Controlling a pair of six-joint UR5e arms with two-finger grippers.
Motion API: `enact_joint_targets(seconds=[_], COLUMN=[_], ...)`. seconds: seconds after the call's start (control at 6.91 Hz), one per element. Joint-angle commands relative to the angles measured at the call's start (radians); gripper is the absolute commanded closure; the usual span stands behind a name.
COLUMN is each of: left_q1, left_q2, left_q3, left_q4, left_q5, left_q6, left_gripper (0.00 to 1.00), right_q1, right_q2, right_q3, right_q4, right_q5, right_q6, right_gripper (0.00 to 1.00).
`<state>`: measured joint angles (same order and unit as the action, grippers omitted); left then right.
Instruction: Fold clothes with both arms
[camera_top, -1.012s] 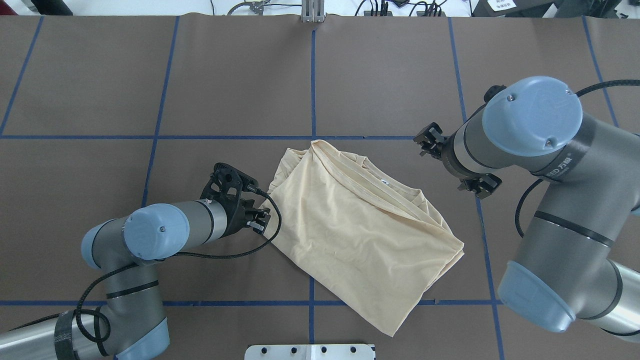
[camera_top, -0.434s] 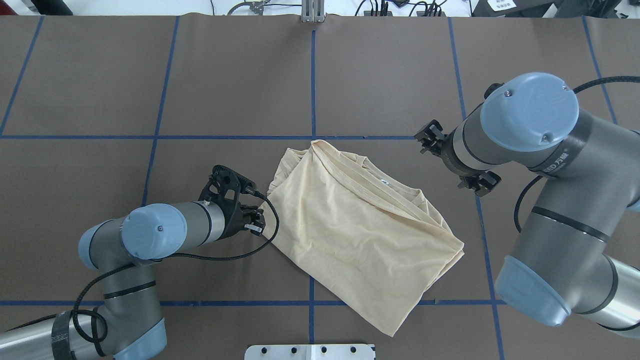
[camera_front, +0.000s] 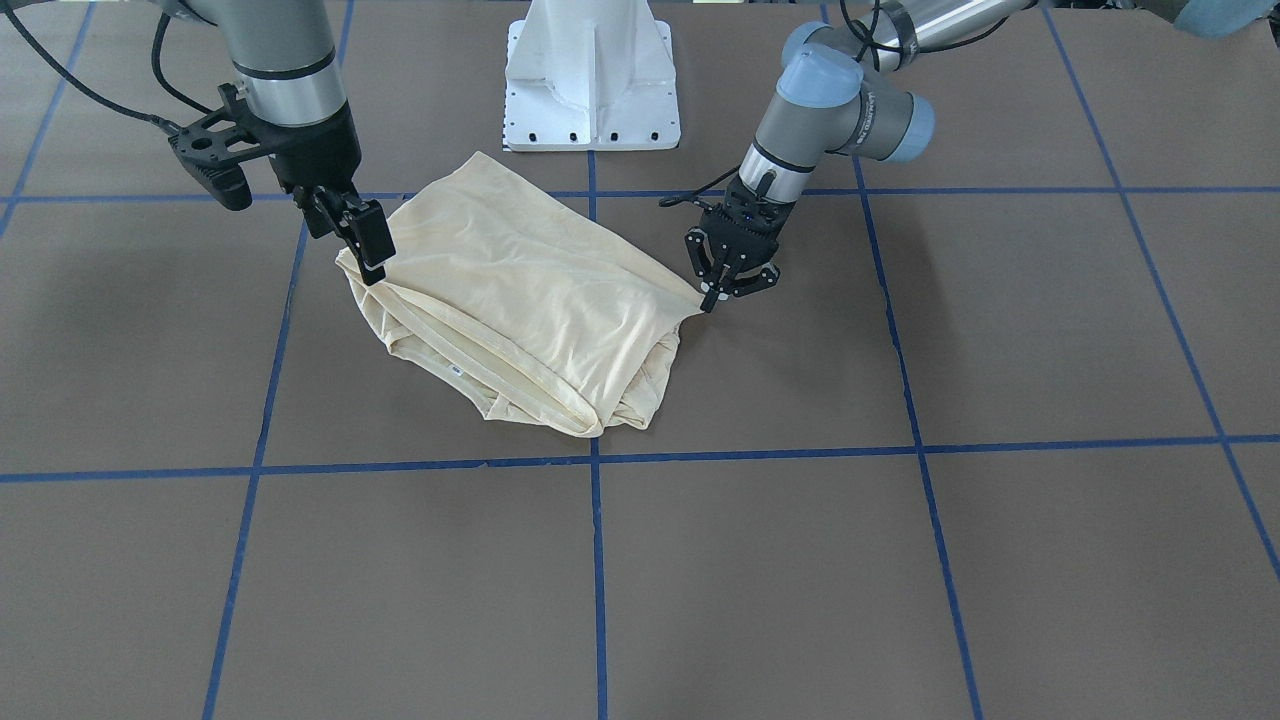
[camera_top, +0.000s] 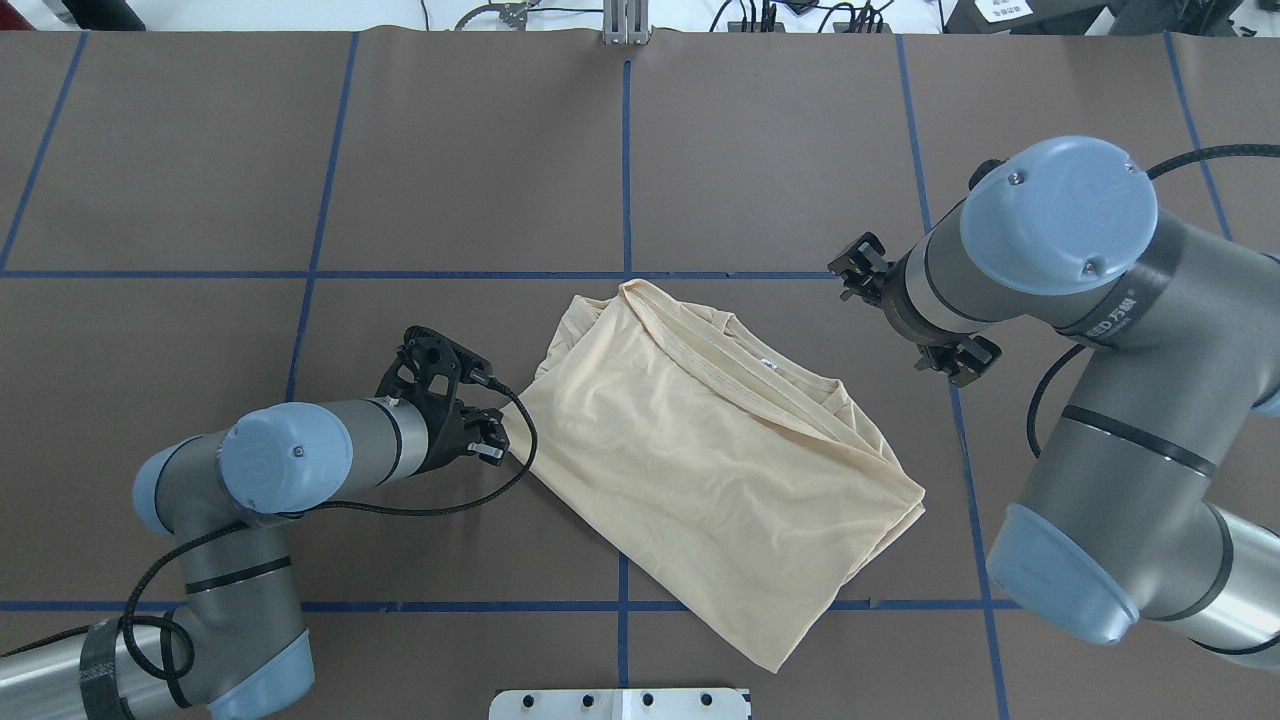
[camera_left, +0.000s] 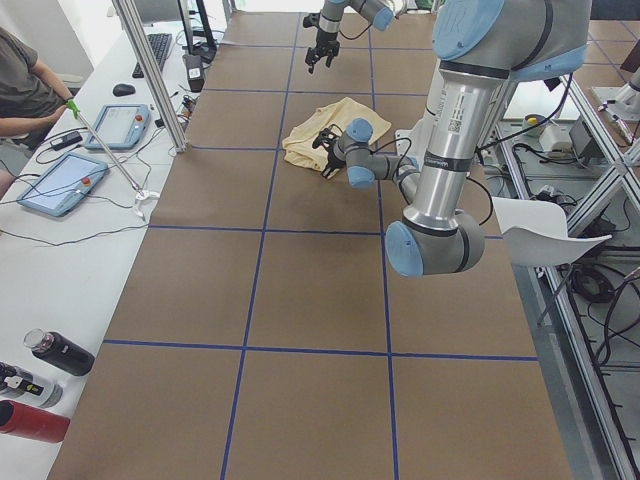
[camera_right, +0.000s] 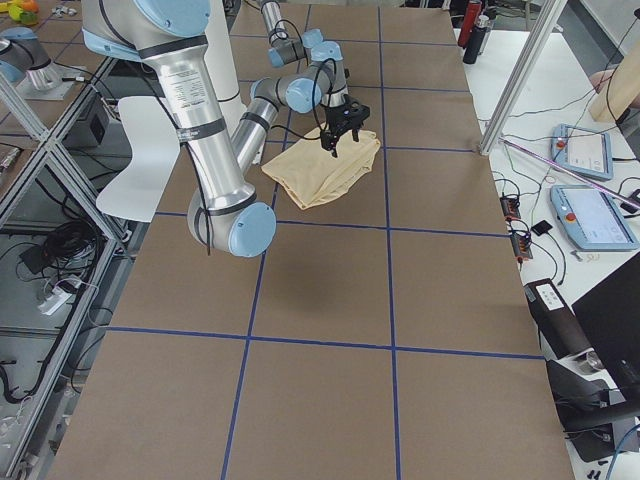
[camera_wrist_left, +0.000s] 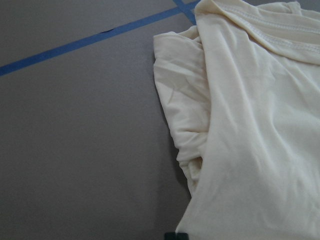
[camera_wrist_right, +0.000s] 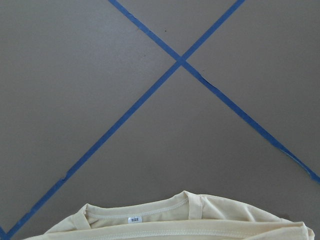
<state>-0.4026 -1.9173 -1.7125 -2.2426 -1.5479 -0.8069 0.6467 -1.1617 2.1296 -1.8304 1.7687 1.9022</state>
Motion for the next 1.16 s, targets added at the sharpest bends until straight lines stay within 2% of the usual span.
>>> enact_joint_targets(seconds=[0.0,0.14,0.29,0.43,0.58,0.72,0.87,1.01], left_q1=[-0.109,-0.164,-0.235,-0.308,-0.353,-0.366,-0.372,-0.387], left_q2=[-0.044,-0.118,-0.197,-0.289,-0.401,-0.48,-0.511,-0.509], left_q3=[0.043,0.148,0.251,0.389,0.601,0.758,0.795,0.789], left_q4=[0.0,-0.006,-0.008,-0.062,-0.154,-0.234,-0.236,-0.236], left_q5=[-0.03,-0.034,-0.075,-0.14,-0.144,-0.144,-0.143,-0.147], left_q6=[0.04,0.092,0.139,0.184,0.23,0.23,0.229,0.226], left_gripper=[1.0,1.0,1.0,1.0,1.0,1.0,0.95,0.01], right_q1=[0.016,0.025,0.033,0.04,0.044,0.044,0.045,0.045], right_q2=[0.002,0.01,0.011,0.013,0.013,0.013,0.013,0.025], right_q3=[-0.002,-0.005,-0.005,-0.005,-0.011,-0.014,-0.022,-0.042], right_q4=[0.0,-0.001,0.0,-0.001,0.0,0.0,0.002,0.011], right_q5=[0.002,0.015,0.021,0.025,0.025,0.025,0.023,0.023], right_q6=[-0.002,-0.003,-0.003,-0.003,-0.003,-0.005,-0.006,-0.009], right_gripper=[0.0,0.0,0.0,0.0,0.0,0.0,0.0,0.0])
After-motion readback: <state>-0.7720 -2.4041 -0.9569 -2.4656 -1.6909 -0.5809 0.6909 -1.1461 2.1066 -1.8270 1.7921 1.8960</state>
